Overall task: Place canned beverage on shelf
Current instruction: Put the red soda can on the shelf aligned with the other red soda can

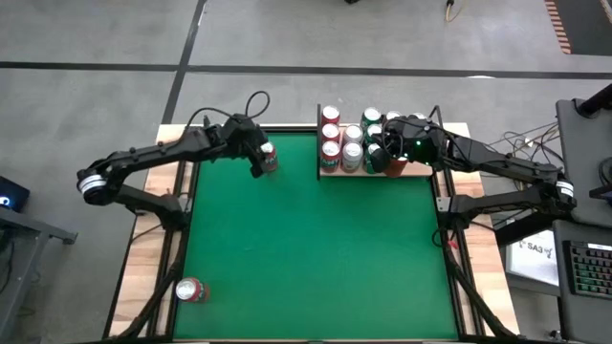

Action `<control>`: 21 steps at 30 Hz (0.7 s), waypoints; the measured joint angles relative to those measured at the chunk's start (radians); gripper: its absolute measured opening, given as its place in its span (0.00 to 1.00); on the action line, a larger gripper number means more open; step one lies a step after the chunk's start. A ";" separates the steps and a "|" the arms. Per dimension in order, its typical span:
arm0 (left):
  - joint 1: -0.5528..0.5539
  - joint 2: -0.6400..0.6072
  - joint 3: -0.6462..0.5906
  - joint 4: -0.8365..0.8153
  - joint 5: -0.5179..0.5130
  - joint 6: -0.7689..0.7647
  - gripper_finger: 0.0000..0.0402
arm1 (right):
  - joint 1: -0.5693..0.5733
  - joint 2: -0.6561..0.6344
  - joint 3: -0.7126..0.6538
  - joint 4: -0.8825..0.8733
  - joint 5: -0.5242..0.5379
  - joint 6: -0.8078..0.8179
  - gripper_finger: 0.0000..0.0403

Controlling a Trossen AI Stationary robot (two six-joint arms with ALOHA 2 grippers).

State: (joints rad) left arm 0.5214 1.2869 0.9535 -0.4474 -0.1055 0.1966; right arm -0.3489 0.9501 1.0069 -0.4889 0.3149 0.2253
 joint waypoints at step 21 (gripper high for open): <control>0.052 0.191 -0.003 0.078 0.003 0.083 0.88 | 0.000 0.018 -0.001 -0.003 -0.001 0.003 0.02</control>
State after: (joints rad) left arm 0.5737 1.4776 0.9506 -0.3690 -0.1024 0.2794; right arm -0.3492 0.9680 1.0058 -0.4914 0.3137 0.2279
